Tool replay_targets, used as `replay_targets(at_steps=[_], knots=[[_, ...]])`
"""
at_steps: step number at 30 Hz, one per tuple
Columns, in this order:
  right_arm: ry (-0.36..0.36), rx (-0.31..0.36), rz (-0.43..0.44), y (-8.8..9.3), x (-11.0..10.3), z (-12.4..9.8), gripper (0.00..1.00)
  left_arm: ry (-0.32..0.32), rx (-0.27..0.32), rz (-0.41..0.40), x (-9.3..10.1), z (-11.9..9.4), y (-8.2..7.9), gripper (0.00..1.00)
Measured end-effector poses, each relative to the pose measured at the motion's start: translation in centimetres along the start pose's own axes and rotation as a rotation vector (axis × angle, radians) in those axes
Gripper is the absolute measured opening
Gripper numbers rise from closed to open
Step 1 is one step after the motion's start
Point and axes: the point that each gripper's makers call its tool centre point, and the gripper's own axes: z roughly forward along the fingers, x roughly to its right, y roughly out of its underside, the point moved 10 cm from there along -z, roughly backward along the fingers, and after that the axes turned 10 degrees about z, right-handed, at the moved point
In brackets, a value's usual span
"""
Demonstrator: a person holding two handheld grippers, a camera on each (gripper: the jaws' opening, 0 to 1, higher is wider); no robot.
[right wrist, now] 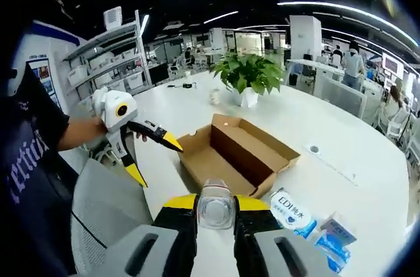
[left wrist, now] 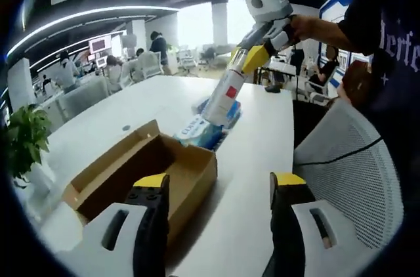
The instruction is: Operate the shoe box by opening the lid, removing the specified soft item, and placing it in the target area until the item is outside and the box remains undamaged.
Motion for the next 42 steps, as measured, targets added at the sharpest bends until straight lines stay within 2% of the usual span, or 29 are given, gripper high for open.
replay_targets(at_steps=[10,18,21,30,33,37,42], knots=[[0.025,-0.077,-0.148,-2.3,2.3,-1.0,0.16,-0.073,0.021,-0.049,0.1,-1.6,0.4,0.72],[0.045,-0.132,-0.256,-4.2,4.2,-1.4,0.16,-0.103,0.023,-0.078,0.3,-2.5,0.9,0.77],[0.033,-0.132,-0.253,-5.0,5.0,-1.6,0.16,-0.115,0.025,-0.087,0.2,-2.8,1.0,0.8],[0.042,-0.169,-0.329,-6.5,7.3,-1.5,0.16,-0.148,0.03,-0.117,0.2,-3.4,1.5,0.86],[0.033,-0.176,-0.317,-6.9,8.2,-1.2,0.16,-0.152,0.042,-0.13,0.3,-3.5,1.7,0.87],[0.043,-0.204,-0.356,-7.3,9.4,-0.9,0.16,-0.163,0.037,-0.141,0.4,-3.7,1.9,0.89],[0.036,-0.231,-0.4,-7.6,10.6,-0.2,0.16,-0.177,0.064,-0.144,0.5,-4.1,2.1,0.94]])
